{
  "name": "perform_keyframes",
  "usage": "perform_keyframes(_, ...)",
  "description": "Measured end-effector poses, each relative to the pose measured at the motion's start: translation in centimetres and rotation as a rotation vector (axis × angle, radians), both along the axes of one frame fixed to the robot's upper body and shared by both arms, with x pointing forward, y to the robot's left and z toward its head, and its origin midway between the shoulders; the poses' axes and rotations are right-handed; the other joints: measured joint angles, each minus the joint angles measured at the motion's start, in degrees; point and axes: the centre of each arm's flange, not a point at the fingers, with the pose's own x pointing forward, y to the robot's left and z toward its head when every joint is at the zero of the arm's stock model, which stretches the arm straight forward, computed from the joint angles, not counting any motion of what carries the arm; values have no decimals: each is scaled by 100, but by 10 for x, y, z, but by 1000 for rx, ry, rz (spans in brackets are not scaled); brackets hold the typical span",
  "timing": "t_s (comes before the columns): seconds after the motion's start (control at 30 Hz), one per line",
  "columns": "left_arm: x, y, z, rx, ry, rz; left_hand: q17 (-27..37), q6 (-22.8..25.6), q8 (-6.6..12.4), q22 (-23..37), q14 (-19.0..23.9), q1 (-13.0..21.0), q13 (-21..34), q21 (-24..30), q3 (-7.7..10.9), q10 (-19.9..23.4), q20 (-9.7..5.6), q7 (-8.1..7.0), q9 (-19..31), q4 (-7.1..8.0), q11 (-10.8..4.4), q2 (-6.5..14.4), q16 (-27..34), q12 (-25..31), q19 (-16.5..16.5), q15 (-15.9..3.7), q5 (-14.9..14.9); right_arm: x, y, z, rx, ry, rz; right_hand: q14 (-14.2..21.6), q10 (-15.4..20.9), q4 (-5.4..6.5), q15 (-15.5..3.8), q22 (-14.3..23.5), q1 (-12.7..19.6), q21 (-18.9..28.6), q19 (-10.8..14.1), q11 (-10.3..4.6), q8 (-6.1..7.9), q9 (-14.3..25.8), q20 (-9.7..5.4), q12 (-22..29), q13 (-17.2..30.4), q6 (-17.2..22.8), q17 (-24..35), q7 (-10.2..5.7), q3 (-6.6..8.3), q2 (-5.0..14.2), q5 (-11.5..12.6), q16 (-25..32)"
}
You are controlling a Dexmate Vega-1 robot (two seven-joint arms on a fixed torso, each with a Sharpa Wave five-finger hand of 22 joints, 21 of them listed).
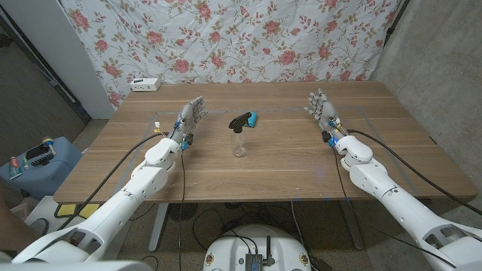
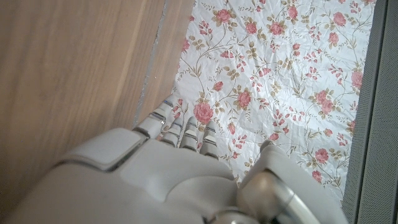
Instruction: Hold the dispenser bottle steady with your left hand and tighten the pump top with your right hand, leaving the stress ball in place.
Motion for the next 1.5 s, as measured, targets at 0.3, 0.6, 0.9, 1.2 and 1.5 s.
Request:
perform_keyframes(0.3, -10, -12, 4, 29, -9, 2, 0, 0, -1, -1, -1, 0, 0, 0, 28, -1, 0, 0, 0, -19, -1, 0, 0, 0, 0, -1, 0, -4, 2, -3, -5, -23, 21, 0, -1, 0, 0, 0, 0, 0, 0, 0, 0, 0, 0, 0, 0, -1, 0, 1, 0, 0, 0, 0)
perform_keyframes(0.6, -17, -24, 8, 58, -3, 30, -18, 0, -1, -1, -1, 30, 0, 0, 35, 12, 0, 0, -1, -60, -14, -30, 0, 0, -1, -2, 0, -7, -1, -3, -23, -31, 20, 0, -1, 0, 1, -1, -2, 0, -1, 0, 0, -1, 0, 0, 0, -1, -1, 1, 0, -2, 0, 0)
perform_keyframes(0.9, -25, -33, 10, 93, -11, 53, -17, 21, -2, -2, 21, 53, -1, 0, 35, 60, 0, -22, -1, -107, -62, -53, 0, 0, -1, -24, 0, -7, -8, -1, -44, -36, 7, 0, -1, 0, 1, -17, -18, 0, -2, 0, 0, -1, 1, 0, -1, -2, -17, 1, 0, -17, 29, 0)
perform_keyframes(1.2, -29, -35, 11, 132, -26, 67, -17, 103, 21, -2, 93, 53, -1, -1, 10, 121, -1, -63, -1, -132, -84, -53, 0, 39, -1, -96, 0, -7, -11, 0, -52, -40, -14, 0, -2, 0, 1, -17, -17, 0, -2, 0, 0, -1, 2, 0, -1, -2, -17, 2, 0, -17, 29, 0)
perform_keyframes(1.5, -34, -30, 12, 181, -55, 68, -17, 133, 20, -2, 123, 44, -2, -1, -28, 152, -1, -93, -2, -170, -114, -122, 0, 38, -1, -127, 0, -7, -13, 1, -59, -41, -44, 0, -2, -25, 1, -16, -17, 0, -3, 0, 0, -1, 2, 0, -17, -2, -17, 2, 24, -17, 50, 0)
